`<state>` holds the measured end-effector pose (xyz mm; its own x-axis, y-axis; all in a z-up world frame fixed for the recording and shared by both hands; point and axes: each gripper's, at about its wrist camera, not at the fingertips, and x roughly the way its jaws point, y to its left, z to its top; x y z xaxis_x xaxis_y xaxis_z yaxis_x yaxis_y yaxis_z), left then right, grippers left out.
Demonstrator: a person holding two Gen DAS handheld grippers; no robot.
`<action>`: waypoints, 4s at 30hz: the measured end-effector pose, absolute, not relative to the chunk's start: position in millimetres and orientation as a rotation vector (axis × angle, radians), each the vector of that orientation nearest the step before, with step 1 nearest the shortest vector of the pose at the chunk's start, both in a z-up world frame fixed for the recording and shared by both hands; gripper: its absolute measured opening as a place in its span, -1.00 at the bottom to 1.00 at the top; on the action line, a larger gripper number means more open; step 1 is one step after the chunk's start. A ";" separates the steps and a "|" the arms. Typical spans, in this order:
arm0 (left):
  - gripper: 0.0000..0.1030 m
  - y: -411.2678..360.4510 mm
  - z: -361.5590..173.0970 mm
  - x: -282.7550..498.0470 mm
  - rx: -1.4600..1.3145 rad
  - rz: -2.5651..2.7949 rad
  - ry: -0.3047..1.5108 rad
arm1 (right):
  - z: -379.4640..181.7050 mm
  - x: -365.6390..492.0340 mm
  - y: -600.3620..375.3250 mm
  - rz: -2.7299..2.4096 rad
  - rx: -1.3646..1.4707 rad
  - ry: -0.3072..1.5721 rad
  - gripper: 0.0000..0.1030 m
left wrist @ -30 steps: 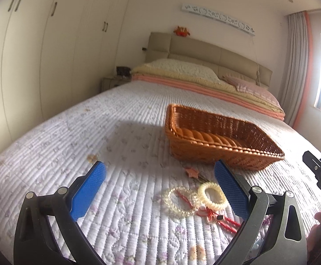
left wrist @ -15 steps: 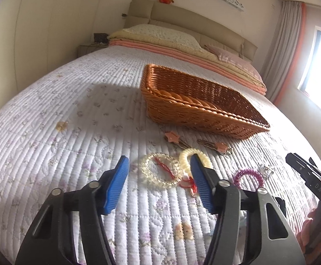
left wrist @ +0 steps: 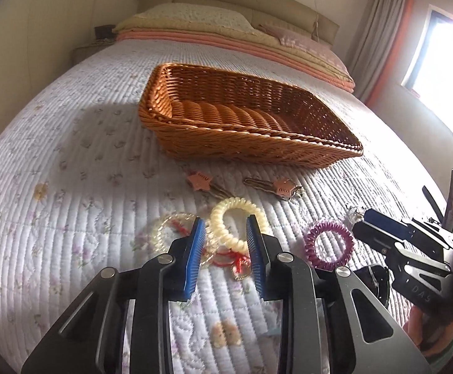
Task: Organize jewelry
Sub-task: 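Grasp the cream coil hair tie with the left tool while the right tool grasps the purple coil hair tie, then carry both hair ties over the wicker basket and open both tools, then grasp the clear crystal ornament with the right tool while the left tool grasps a clear bead bracelet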
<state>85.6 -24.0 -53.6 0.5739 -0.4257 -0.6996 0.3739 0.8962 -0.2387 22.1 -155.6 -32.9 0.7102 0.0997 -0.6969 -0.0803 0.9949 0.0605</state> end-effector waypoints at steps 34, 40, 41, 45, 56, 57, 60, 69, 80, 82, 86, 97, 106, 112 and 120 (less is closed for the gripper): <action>-0.84 -36.9 -14.3 75.9 -0.057 -0.476 0.689 | 2.2 32.8 -164.4 0.169 0.129 0.764 -0.81; -0.84 -44.8 29.5 100.9 -0.067 -0.482 0.593 | 44.6 57.9 -178.2 0.131 0.116 0.658 -0.81; -0.84 -47.4 34.2 108.2 -0.065 -0.479 0.582 | 49.0 66.9 -180.9 0.117 0.111 0.647 -0.81; -0.84 -57.5 36.3 150.4 -0.102 -0.448 0.581 | 51.1 107.2 -194.1 0.059 0.132 0.644 -0.81; -0.84 -91.7 -15.5 221.0 -0.045 -0.407 0.732 | -6.3 203.6 -215.3 0.024 0.218 0.896 -0.81; -0.84 -92.5 -19.5 221.7 -0.038 -0.405 0.742 | -11.4 202.1 -214.7 0.021 0.220 0.907 -0.81; -0.84 -94.6 -27.5 222.1 -0.026 -0.395 0.752 | -19.9 202.7 -213.6 0.013 0.213 0.925 -0.81; -0.77 -98.7 -30.5 216.6 0.019 -0.397 0.738 | -25.9 204.4 -208.4 -0.004 0.213 0.931 -0.79; -0.10 -59.1 41.5 126.8 -0.024 -0.442 0.533 | 42.5 132.7 -227.7 0.039 0.269 0.746 -0.12; -0.08 -47.1 53.9 107.9 -0.037 -0.441 0.497 | 57.2 113.1 -230.1 0.053 0.256 0.700 -0.12; -0.08 -22.7 65.9 71.9 -0.064 -0.450 0.451 | 63.8 66.1 -238.0 0.038 0.230 0.633 -0.12; -0.08 19.3 9.2 44.6 -0.146 -0.437 0.573 | -3.9 19.1 -254.8 0.019 0.268 0.706 -0.12; -0.11 26.5 -58.6 76.9 -0.201 -0.422 0.756 | -30.3 12.9 -258.0 0.011 0.290 0.733 -0.12; -0.11 28.6 -68.9 85.6 -0.223 -0.425 0.798 | -46.7 19.1 -253.3 0.006 0.272 0.791 -0.12; -0.13 30.1 -80.3 87.8 -0.242 -0.433 0.819 | -54.4 27.1 -230.2 0.034 0.168 0.844 -0.11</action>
<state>87.8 30.1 -80.3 0.6027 -0.4612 -0.6511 0.2777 0.8863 -0.3707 27.1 -230.2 -54.4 0.6646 0.0966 -0.7409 0.0367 0.9862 0.1616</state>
